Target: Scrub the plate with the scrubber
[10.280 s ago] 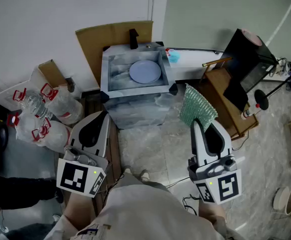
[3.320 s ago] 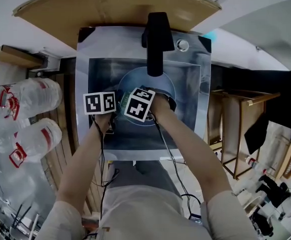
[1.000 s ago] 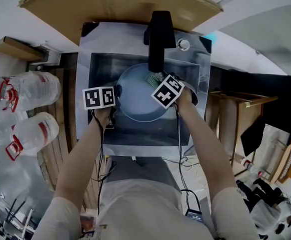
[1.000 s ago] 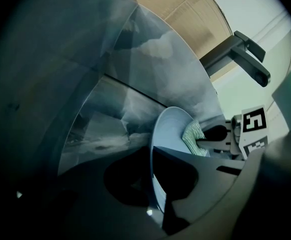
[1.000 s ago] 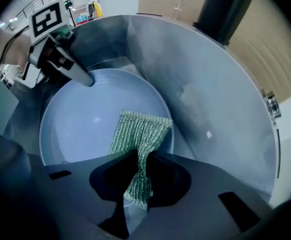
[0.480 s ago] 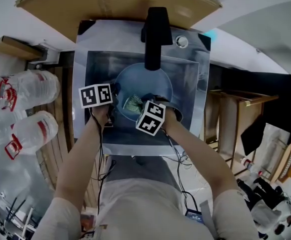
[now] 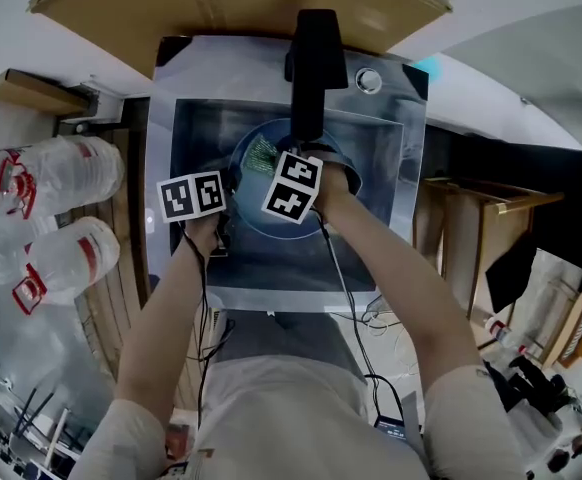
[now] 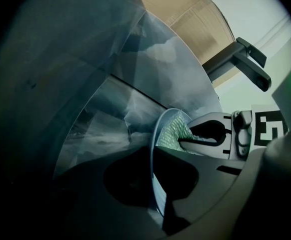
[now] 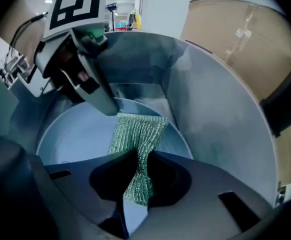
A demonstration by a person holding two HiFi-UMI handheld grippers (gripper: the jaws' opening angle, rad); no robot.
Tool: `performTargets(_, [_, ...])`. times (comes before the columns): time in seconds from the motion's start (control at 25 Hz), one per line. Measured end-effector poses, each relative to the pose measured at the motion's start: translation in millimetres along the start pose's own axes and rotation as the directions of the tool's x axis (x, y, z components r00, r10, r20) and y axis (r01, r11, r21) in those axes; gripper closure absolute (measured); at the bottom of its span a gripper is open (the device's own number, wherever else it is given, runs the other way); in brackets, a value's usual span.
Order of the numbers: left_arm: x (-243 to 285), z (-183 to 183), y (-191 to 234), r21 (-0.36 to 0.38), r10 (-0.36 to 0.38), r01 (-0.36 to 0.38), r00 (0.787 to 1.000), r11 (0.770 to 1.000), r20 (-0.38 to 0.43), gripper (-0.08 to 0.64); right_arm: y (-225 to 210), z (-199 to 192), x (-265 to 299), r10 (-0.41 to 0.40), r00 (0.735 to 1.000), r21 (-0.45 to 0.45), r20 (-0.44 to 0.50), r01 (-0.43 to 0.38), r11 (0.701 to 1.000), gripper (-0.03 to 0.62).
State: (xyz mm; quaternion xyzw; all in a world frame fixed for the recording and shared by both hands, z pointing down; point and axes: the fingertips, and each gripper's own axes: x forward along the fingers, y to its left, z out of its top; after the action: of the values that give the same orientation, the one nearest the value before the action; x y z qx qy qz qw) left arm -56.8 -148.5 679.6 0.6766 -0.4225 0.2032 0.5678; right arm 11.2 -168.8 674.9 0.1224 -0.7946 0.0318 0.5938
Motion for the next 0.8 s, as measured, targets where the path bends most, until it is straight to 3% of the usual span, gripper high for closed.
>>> performTargets(0.2, [1.0,0.9,0.0,-0.015,0.001,-0.001,1.0,1.0,0.018,0.525,-38.8,-22.5,-2.4,-0.157,0.987,0.089,-0.029,0.159,0.983,0.5])
performTargets(0.36, [-0.1,1.3,1.9,-0.042,0.008,-0.006,0.999,0.999,0.045,0.523,-49.5,-66.4,-15.3,-0.166,0.979,0.152,-0.118,0.183,0.971,0.502])
performTargets(0.52, [-0.3,1.0,3.2,-0.096,0.021,-0.014,0.997,0.995,0.075,0.518,-15.8,-91.3,-31.5,-0.054,0.987,0.166,-0.154,0.08,0.983,0.502])
performTargets(0.68, [-0.5,1.8,4.9,-0.121,0.039,-0.026,0.994,0.992,0.102,0.514,36.0,-92.3,-38.4,0.024,0.993,0.162,-0.116,-0.005,0.987,0.502])
performTargets(0.8, [3.3,3.8,2.9,-0.12,0.029,-0.018,0.995,0.993,0.094,0.506,66.8,-76.6,-37.7,0.121,0.991,0.252,-0.049,-0.106,0.962,0.5])
